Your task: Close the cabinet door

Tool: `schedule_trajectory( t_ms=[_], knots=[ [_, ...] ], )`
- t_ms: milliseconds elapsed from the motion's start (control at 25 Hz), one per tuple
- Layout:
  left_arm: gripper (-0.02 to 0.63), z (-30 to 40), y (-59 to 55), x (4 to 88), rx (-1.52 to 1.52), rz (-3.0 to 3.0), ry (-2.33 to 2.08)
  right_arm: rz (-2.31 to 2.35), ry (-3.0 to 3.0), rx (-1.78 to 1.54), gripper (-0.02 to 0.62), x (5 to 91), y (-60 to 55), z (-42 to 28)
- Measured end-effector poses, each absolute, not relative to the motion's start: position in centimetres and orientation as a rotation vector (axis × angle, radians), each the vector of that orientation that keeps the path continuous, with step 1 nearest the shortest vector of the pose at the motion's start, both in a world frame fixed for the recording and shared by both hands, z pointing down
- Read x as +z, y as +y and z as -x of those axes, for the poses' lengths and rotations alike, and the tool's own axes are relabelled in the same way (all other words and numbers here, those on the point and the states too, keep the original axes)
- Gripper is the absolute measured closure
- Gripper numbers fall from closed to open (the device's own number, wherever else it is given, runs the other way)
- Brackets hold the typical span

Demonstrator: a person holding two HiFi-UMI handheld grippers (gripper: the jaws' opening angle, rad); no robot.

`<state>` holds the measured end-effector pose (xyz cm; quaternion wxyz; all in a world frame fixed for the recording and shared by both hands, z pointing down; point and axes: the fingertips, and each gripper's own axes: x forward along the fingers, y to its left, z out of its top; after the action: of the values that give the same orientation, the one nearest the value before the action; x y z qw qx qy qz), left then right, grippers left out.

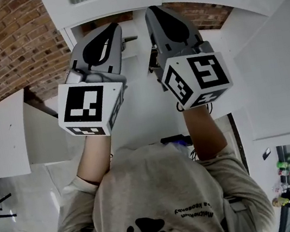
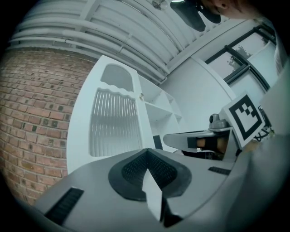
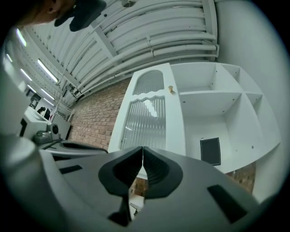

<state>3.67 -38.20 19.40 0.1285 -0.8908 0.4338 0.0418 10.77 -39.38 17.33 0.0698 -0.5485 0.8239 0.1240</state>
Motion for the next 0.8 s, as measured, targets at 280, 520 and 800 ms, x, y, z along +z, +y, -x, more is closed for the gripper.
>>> schedule_trajectory(
  t_ms=[280,520,800],
  knots=[
    [0.598,-2.6,-36.8,20.1,0.122,2.571,1.303,1.644,2.477,0.412,0.575,18.5,-36.8,-9.7],
    [0.598,-1.3,-35.8,21.1,0.124,2.551,1.366,1.620,2.492,0.417,0.577,19.7,-35.4,-8.8],
    [0.598,-1.5,-34.1,22.4,0.105,2.550,1.370,1.604,2.517,0.423,0.577,21.8,-33.7,-7.7]
  ],
)
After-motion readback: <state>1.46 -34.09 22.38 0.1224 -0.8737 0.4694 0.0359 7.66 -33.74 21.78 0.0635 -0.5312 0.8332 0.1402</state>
